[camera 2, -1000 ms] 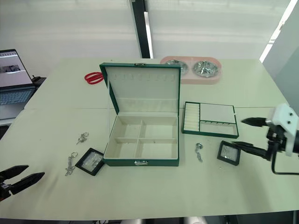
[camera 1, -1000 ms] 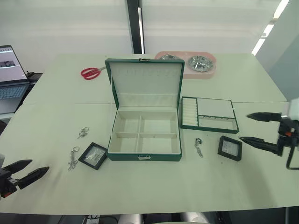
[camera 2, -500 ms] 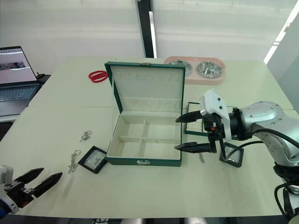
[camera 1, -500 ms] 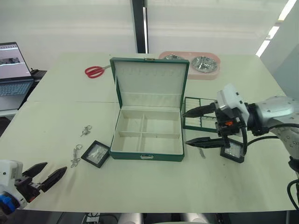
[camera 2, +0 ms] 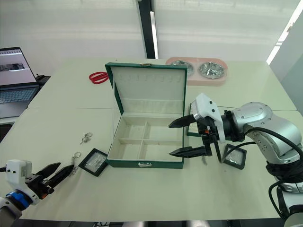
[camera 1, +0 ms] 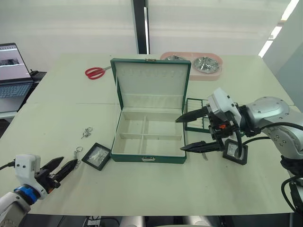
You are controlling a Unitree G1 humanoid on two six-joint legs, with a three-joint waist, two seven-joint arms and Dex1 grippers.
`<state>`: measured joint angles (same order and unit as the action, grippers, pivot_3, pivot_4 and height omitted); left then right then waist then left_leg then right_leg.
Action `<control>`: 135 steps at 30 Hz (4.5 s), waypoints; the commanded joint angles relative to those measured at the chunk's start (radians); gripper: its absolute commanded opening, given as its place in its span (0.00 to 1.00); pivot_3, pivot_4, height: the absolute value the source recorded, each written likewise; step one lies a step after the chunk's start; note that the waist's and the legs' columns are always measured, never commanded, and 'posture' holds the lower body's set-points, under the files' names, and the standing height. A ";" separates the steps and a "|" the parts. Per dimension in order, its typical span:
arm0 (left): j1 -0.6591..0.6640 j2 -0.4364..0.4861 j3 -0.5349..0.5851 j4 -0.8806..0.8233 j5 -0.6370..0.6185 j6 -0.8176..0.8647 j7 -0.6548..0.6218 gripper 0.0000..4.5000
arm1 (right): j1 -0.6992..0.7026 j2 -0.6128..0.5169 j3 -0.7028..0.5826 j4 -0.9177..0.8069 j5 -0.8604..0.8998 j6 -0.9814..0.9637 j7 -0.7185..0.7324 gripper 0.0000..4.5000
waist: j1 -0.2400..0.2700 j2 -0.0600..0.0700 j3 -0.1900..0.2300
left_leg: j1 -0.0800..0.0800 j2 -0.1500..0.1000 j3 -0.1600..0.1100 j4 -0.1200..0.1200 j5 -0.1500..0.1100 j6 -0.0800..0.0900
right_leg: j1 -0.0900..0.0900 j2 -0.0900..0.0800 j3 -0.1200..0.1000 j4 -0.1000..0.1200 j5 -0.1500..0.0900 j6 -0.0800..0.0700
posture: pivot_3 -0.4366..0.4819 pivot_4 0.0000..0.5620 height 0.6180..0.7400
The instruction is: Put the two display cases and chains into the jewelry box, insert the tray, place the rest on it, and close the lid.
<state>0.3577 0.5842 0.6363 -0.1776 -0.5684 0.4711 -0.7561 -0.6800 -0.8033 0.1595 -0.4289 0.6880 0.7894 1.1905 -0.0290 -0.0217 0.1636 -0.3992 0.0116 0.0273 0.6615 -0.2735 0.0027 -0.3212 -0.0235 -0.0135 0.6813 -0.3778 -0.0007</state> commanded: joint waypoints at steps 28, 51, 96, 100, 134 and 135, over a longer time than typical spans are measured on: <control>-0.063 0.023 -0.124 0.045 0.093 0.090 0.121 0.00 | -0.119 0.105 0.035 0.012 -0.012 0.017 -0.037 1.00 | 0.001 0.002 0.000 | 0.001 0.000 0.000 0.000 0.000 0.000 | 0.001 0.000 0.000 0.000 0.000 0.000 | 0.48 0.27 1.00; -0.120 0.241 0.083 -0.058 -0.174 0.168 -0.092 0.00 | -0.062 0.075 0.010 -0.002 -0.026 -0.028 -0.045 1.00 | -0.002 0.001 0.001 | 0.000 0.000 -0.001 0.000 0.000 0.000 | 0.001 0.000 -0.001 -0.001 0.000 0.000 | 0.48 0.27 1.00; -1.008 0.300 -0.749 0.056 0.159 0.162 -0.260 0.00 | 0.048 0.036 0.004 -0.144 -0.093 0.100 -0.315 1.00 | 0.001 -0.002 0.005 | -0.002 -0.001 0.000 0.000 0.002 -0.003 | -0.001 0.002 0.001 0.000 0.000 0.000 | 0.48 0.27 1.00; -1.012 0.305 -0.767 0.043 0.206 0.199 -0.243 0.00 | 0.046 0.037 0.003 -0.147 -0.088 0.101 -0.313 1.00 | 0.001 -0.002 0.005 | -0.002 -0.001 0.000 0.000 0.002 -0.003 | -0.001 0.002 0.001 0.000 0.000 0.000 | 0.48 0.27 1.00; -0.822 0.302 -0.265 -0.036 -0.007 0.223 -0.232 0.99 | 0.284 -0.053 -0.327 -0.132 -0.144 -0.082 -0.356 1.00 | 0.004 -0.003 0.005 | -0.003 -0.001 0.000 0.001 0.003 -0.005 | -0.001 0.002 0.001 0.000 0.000 0.000 | 0.48 0.27 1.00; -0.785 0.313 -0.240 -0.014 0.009 0.195 -0.238 0.99 | 0.330 -0.067 -0.362 -0.128 -0.163 -0.113 -0.350 1.00 | 0.004 -0.003 0.005 | -0.003 -0.001 0.000 0.001 0.003 -0.004 | 0.000 0.002 0.001 0.000 0.000 0.000 | 0.48 0.27 1.00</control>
<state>-0.4537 0.8735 0.3288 -0.2112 -0.5771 0.7205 -0.9927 -0.3794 -0.8493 -0.1247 -0.5429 0.5506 0.7285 0.8424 -0.0249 -0.0244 0.1688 -0.4015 0.0107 0.0272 0.6624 -0.2710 -0.0013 -0.3214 -0.0218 -0.0126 0.6807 -0.3777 -0.0004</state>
